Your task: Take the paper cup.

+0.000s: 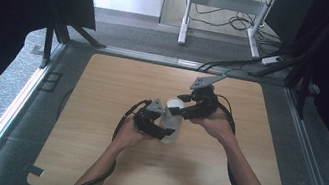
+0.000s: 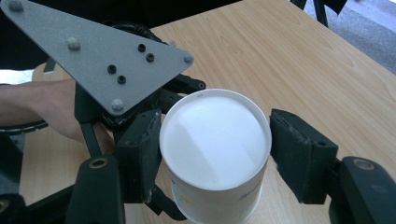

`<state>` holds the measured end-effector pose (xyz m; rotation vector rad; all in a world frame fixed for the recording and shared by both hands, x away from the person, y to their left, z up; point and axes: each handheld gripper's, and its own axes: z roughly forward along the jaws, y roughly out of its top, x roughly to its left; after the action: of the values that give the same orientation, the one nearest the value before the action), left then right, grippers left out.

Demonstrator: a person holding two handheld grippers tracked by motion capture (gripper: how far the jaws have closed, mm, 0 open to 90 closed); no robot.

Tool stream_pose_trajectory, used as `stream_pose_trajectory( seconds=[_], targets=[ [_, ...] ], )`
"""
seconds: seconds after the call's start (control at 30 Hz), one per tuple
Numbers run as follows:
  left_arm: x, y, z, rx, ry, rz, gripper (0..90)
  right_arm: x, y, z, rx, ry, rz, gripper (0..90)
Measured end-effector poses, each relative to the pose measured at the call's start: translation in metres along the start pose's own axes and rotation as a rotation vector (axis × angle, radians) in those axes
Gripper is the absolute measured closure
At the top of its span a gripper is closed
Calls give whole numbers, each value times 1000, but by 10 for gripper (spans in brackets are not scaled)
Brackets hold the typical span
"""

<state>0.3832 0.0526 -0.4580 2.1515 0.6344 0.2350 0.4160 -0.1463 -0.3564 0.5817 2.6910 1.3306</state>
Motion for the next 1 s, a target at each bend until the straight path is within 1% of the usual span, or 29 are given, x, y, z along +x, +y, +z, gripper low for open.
stream_pose_trajectory(
  seconds=[0.07,0.27,0.37,0.57,0.7,0.83,0.87,0.9,0.97,1.0],
  targets=[
    [0,0,0,2,0,0,212,1,2,-1,15,-11,-13,372],
    [1,-1,-1,3,-2,6,211,2,6,-1,42,-11,-21,374],
    [1,-1,-1,3,-3,5,210,2,7,-2,42,-9,-18,374],
    [1,-1,0,-1,-3,3,209,0,14,-12,12,1,-7,375],
    [1,-1,0,-1,-3,3,208,1,17,-15,23,-5,-22,376],
    [1,-2,0,7,-9,1,198,0,16,-14,26,-5,-23,376],
    [2,-2,0,-3,-16,-15,156,0,15,-12,30,-4,-18,376],
    [2,-3,-1,-12,-26,-23,143,0,15,-11,31,-2,-17,376],
    [3,-4,-2,-31,-51,-41,142,0,14,-10,33,-1,-16,376],
    [3,-4,-2,-34,-55,-45,142,0,14,-10,33,-1,-16,375]
  ],
)
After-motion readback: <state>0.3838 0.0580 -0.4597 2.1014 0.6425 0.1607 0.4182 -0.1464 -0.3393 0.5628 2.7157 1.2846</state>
